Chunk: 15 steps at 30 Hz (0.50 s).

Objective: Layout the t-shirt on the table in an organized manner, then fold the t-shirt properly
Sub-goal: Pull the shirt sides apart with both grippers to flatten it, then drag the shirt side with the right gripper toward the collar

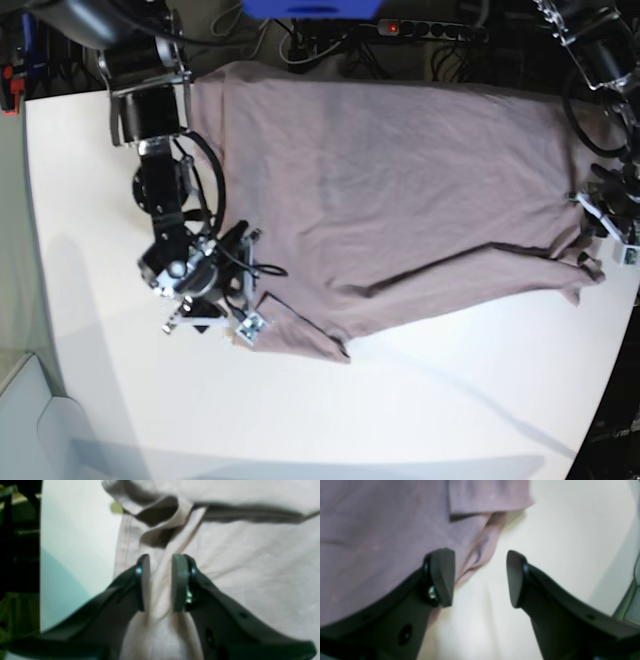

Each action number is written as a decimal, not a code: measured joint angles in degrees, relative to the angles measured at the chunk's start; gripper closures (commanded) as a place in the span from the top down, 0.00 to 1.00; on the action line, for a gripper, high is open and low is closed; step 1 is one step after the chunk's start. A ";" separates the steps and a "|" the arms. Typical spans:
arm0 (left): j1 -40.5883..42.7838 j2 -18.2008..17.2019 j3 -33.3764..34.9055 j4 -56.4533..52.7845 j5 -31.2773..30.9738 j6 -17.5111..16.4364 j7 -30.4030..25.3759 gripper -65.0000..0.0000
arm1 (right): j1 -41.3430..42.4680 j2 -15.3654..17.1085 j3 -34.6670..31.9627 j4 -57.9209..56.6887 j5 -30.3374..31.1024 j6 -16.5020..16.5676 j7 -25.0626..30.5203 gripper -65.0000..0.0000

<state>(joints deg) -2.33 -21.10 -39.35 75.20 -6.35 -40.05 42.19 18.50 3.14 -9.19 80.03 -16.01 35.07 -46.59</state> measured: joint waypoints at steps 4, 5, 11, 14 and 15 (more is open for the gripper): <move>0.07 5.64 0.09 7.10 -0.04 -0.13 6.71 0.23 | 0.07 -0.13 5.22 0.39 -0.96 -0.17 0.72 0.33; 0.02 7.02 0.07 8.94 -0.11 -0.09 7.43 0.23 | 0.07 -0.15 5.57 0.39 -0.87 -0.17 1.31 0.25; 0.24 13.33 0.50 5.31 3.06 -0.15 4.59 0.23 | 0.35 -0.48 5.81 0.35 -0.68 -0.13 2.01 0.00; 1.44 12.66 -0.09 -0.90 3.85 -0.24 -2.71 0.23 | 0.33 -0.61 5.81 0.28 -0.66 -0.15 1.97 0.00; 1.29 11.54 0.04 -2.34 3.61 -0.44 -4.44 0.23 | 0.33 -0.63 5.81 0.28 -0.59 -0.15 2.29 0.00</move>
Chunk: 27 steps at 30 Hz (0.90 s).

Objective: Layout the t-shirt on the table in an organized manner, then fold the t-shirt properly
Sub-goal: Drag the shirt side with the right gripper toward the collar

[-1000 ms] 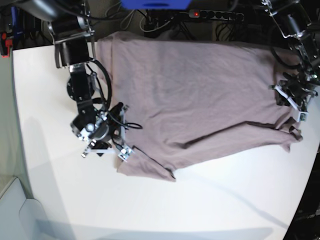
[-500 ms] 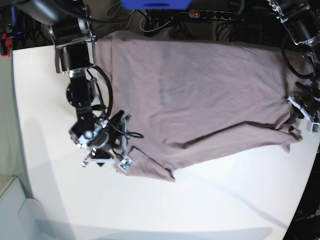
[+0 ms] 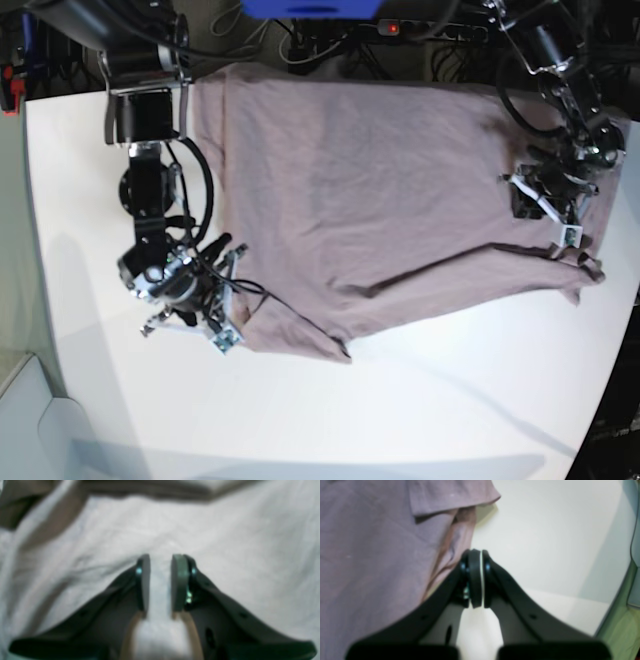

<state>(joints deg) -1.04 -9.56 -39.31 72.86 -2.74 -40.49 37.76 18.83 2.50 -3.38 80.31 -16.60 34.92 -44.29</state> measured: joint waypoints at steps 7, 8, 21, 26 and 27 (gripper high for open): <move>0.33 -6.71 -0.04 -6.34 -4.35 -0.26 -3.17 0.23 | 1.77 -0.11 -0.04 -7.08 0.02 0.02 2.25 0.00; 0.33 -7.43 -0.09 -6.75 -4.55 -0.24 -2.91 0.23 | 2.16 -0.37 -0.04 -9.07 -0.04 0.04 3.43 0.00; 0.35 -9.09 -0.02 -6.86 -4.35 -0.04 -1.66 0.23 | 3.43 -2.80 -0.15 -15.23 -0.09 0.02 6.36 0.00; 0.48 -9.66 -0.02 -6.99 -4.11 -0.02 -1.38 0.23 | 6.36 -2.16 0.00 -23.32 -0.07 -0.02 10.51 0.00; 0.50 -9.64 -0.26 -6.97 -4.13 -0.02 -1.38 0.23 | 6.40 -1.64 0.00 -24.30 0.39 -0.02 12.37 0.00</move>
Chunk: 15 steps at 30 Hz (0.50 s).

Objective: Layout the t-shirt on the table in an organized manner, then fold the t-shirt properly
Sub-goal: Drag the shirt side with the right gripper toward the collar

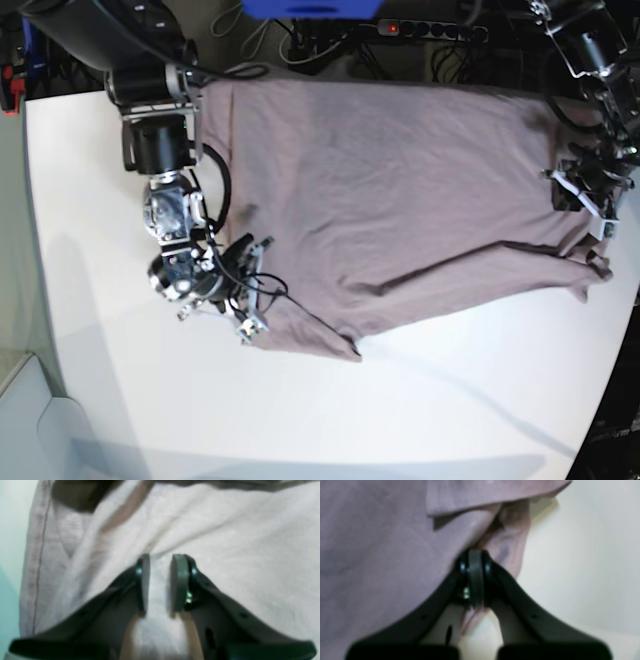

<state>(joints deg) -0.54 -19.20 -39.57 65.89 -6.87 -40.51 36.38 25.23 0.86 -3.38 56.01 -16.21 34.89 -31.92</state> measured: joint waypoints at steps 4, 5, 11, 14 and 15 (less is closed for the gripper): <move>0.02 0.26 -3.17 -0.02 0.61 -0.02 0.94 0.23 | 1.64 1.66 0.00 -3.02 0.50 0.02 2.67 0.00; 0.15 0.24 -3.69 -0.02 0.63 0.00 0.96 0.23 | 2.49 2.34 -0.07 -4.11 0.42 0.00 2.84 0.00; 0.15 0.24 -3.78 -0.02 0.66 0.04 1.07 0.23 | 6.56 6.43 0.00 -11.04 0.79 -1.46 6.36 0.00; 0.15 0.48 -3.78 0.00 0.59 0.17 0.87 0.23 | 7.76 8.35 -0.02 -13.42 0.52 -5.86 8.28 0.00; 0.11 0.48 -3.72 0.00 0.59 0.17 0.92 0.23 | 8.00 8.70 0.00 -13.55 0.20 -6.29 8.48 0.00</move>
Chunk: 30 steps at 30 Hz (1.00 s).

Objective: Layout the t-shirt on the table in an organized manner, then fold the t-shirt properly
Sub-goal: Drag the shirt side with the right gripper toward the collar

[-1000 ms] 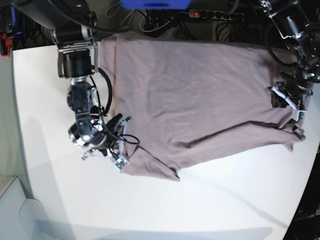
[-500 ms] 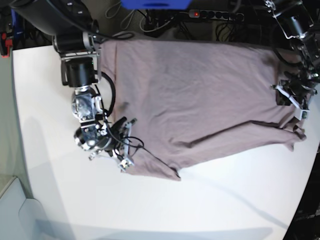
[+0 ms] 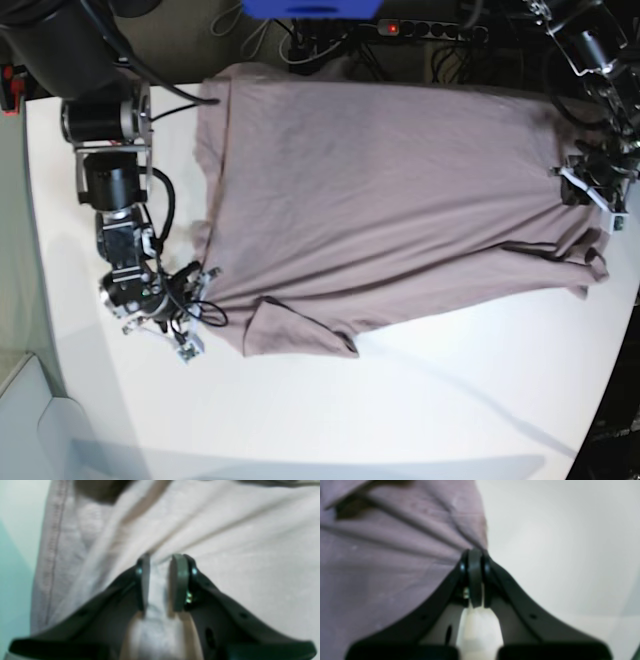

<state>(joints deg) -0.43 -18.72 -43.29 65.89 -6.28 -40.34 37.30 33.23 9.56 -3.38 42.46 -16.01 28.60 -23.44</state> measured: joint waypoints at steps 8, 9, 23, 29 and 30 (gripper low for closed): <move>-0.24 0.02 0.00 0.02 0.07 0.04 0.42 0.23 | 1.88 0.17 0.00 8.24 -0.70 -0.52 -6.36 0.00; -0.20 0.11 -0.02 0.07 0.04 0.04 0.37 0.23 | 0.79 0.02 0.00 11.87 -0.63 -0.81 -8.50 0.00; -1.92 0.44 0.13 7.78 0.61 0.22 3.76 0.23 | -24.06 -8.68 -0.37 48.33 -0.28 6.75 -27.98 0.00; -3.41 1.38 0.02 14.95 -2.56 0.22 9.25 0.23 | -26.88 -9.70 -0.13 40.52 -0.68 6.73 -21.75 0.00; -3.43 1.44 0.13 15.06 -2.54 0.20 9.27 0.23 | -26.86 -9.66 0.04 39.17 -0.50 6.56 -19.30 0.00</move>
<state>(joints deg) -3.86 -17.28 -43.16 80.95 -8.82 -40.14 46.57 6.37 -0.10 -3.33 81.62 -16.51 35.16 -42.74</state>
